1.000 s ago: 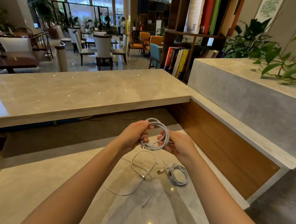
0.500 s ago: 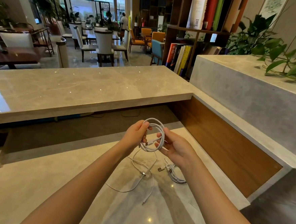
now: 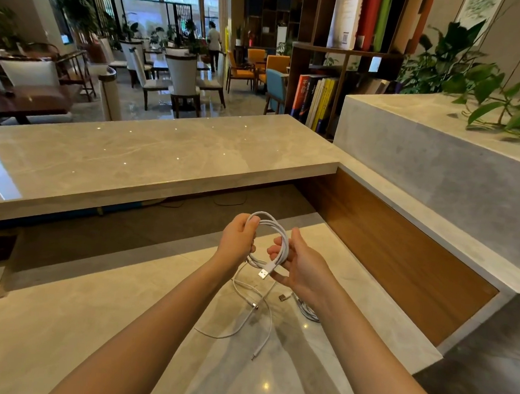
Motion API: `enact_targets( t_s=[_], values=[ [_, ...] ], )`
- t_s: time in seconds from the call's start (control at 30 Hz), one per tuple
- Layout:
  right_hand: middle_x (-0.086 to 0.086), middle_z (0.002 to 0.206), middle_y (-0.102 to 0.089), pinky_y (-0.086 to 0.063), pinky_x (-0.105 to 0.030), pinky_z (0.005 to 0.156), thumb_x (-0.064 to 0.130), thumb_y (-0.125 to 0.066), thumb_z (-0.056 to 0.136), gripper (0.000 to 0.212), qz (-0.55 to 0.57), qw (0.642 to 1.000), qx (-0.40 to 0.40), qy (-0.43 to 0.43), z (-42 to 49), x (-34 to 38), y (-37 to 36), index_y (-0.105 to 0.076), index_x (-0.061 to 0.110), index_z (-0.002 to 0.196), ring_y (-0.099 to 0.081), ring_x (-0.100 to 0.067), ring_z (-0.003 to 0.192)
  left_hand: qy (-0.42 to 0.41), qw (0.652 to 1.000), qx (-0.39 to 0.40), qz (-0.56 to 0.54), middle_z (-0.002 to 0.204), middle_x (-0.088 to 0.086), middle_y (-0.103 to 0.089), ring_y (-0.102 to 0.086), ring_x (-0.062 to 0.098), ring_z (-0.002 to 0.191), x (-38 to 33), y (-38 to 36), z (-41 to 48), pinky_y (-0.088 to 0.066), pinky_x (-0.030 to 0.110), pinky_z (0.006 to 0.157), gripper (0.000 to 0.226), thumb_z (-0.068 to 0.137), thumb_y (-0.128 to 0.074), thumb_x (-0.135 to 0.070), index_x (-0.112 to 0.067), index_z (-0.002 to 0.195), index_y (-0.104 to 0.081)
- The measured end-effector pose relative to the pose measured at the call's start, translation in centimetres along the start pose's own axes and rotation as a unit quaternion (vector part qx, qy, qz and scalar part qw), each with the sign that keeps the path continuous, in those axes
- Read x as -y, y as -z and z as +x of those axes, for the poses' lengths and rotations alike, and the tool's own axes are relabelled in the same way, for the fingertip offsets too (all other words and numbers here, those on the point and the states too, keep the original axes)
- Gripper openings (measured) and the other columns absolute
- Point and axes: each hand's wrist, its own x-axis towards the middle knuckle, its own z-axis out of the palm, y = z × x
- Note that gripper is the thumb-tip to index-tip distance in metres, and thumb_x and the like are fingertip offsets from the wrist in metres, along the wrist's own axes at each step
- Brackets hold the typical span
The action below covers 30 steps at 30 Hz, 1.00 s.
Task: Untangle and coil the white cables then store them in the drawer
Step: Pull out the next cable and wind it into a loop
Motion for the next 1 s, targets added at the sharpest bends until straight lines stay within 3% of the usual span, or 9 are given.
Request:
enact_targets(
  t_s=[0.13, 0.23, 0.33, 0.43, 0.57, 0.67, 0.77, 0.87, 1.0],
  values=[
    [-0.011, 0.097, -0.064, -0.051, -0.033, 0.079, 0.023, -0.057, 0.09, 0.011, -0.268, 0.955, -0.038, 0.12, -0.1, -1.4, -0.1, -0.059, 0.013, 0.095, -0.059, -0.02, 0.088, 0.032, 0.995, 0.006, -0.09, 0.069, 0.003, -0.045, -0.041, 0.012, 0.057, -0.3, 0.4, 0.3, -0.04, 0.022, 0.05, 0.027, 0.099, -0.04, -0.025, -0.011, 0.118, -0.054],
    [-0.006, 0.086, -0.062, -0.056, -0.032, 0.07, 0.018, -0.057, 0.09, 0.014, -0.31, 0.938, -0.056, 0.144, -0.1, -0.8, -0.3, -0.054, 0.015, 0.103, -0.061, -0.016, 0.073, 0.089, 0.975, 0.037, -0.201, 0.058, -0.002, -0.036, -0.032, 0.009, 0.052, -0.4, 0.5, 0.2, -0.034, 0.025, 0.053, 0.028, 0.098, -0.042, -0.028, -0.011, 0.11, -0.061],
    [-0.004, 0.08, -0.062, -0.056, -0.029, 0.062, 0.019, -0.064, 0.085, 0.021, -0.364, 0.919, -0.063, 0.14, -0.1, 0.2, 0.3, -0.053, 0.017, 0.104, -0.061, -0.014, 0.066, 0.137, 0.957, -0.01, -0.255, 0.055, -0.003, -0.032, -0.028, 0.01, 0.049, -0.7, 0.8, 0.6, -0.03, 0.025, 0.051, 0.026, 0.097, -0.044, -0.025, -0.012, 0.099, -0.067],
    [-0.005, 0.078, -0.065, -0.057, -0.031, 0.065, 0.014, -0.068, 0.082, 0.018, -0.343, 0.927, -0.045, 0.146, -0.3, 0.5, 1.5, -0.064, 0.009, 0.099, -0.064, -0.016, 0.067, 0.159, 0.945, -0.046, -0.284, 0.056, -0.002, -0.032, -0.027, 0.009, 0.046, -0.4, 1.9, 1.1, -0.03, 0.024, 0.048, 0.021, 0.094, -0.049, -0.018, -0.009, 0.104, -0.066],
    [-0.002, 0.071, -0.068, -0.051, -0.029, 0.065, 0.012, -0.068, 0.08, 0.014, -0.348, 0.92, -0.049, 0.17, -0.1, -0.3, 2.3, -0.065, 0.011, 0.093, -0.062, -0.012, 0.066, 0.223, 0.864, 0.007, -0.452, 0.041, -0.006, -0.028, -0.022, 0.005, 0.031, -0.2, 1.7, 0.6, -0.028, 0.017, 0.036, 0.026, 0.1, -0.038, -0.022, -0.01, 0.091, -0.059],
    [-0.011, 0.075, -0.07, -0.05, -0.026, 0.06, 0.007, -0.069, 0.079, 0.012, -0.312, 0.941, -0.015, 0.128, 0.3, -0.7, 3.0, -0.066, 0.004, 0.09, -0.059, -0.015, 0.066, 0.245, 0.831, 0.037, -0.498, 0.039, -0.005, -0.029, -0.023, 0.007, 0.029, 0.2, 0.3, -0.4, -0.03, 0.015, 0.034, 0.027, 0.1, -0.035, -0.025, -0.01, 0.089, -0.055],
    [-0.011, 0.07, -0.066, -0.05, -0.018, 0.054, 0.002, -0.066, 0.083, 0.011, -0.217, 0.973, 0.028, 0.074, 0.3, -0.6, 4.1, -0.065, -0.002, 0.093, -0.057, -0.014, 0.06, 0.259, 0.817, 0.052, -0.512, 0.043, -0.003, -0.03, -0.023, 0.008, 0.033, 1.1, -0.7, -0.8, -0.034, 0.018, 0.037, 0.026, 0.099, -0.036, -0.025, -0.01, 0.088, -0.055],
    [-0.011, 0.076, -0.061, -0.054, -0.019, 0.056, 0.01, -0.059, 0.09, 0.014, -0.148, 0.988, 0.028, 0.038, 0.3, -0.6, 5.4, -0.061, 0.002, 0.102, -0.058, -0.015, 0.061, 0.27, 0.815, 0.078, -0.507, 0.045, -0.003, -0.032, -0.024, 0.008, 0.035, 2.0, -1.6, -1.0, -0.034, 0.019, 0.046, 0.025, 0.099, -0.034, -0.025, -0.011, 0.087, -0.051],
    [-0.008, 0.076, -0.056, -0.05, -0.017, 0.051, 0.017, -0.057, 0.093, 0.027, -0.203, 0.978, 0.054, 0.017, 0.5, -0.5, 7.6, -0.061, -0.001, 0.112, -0.055, -0.011, 0.057, 0.27, 0.813, 0.132, -0.499, 0.049, -0.001, -0.036, -0.026, 0.009, 0.036, 2.7, -3.3, -1.6, -0.033, 0.02, 0.047, 0.03, 0.099, -0.033, -0.027, -0.008, 0.081, -0.048]
  ],
)
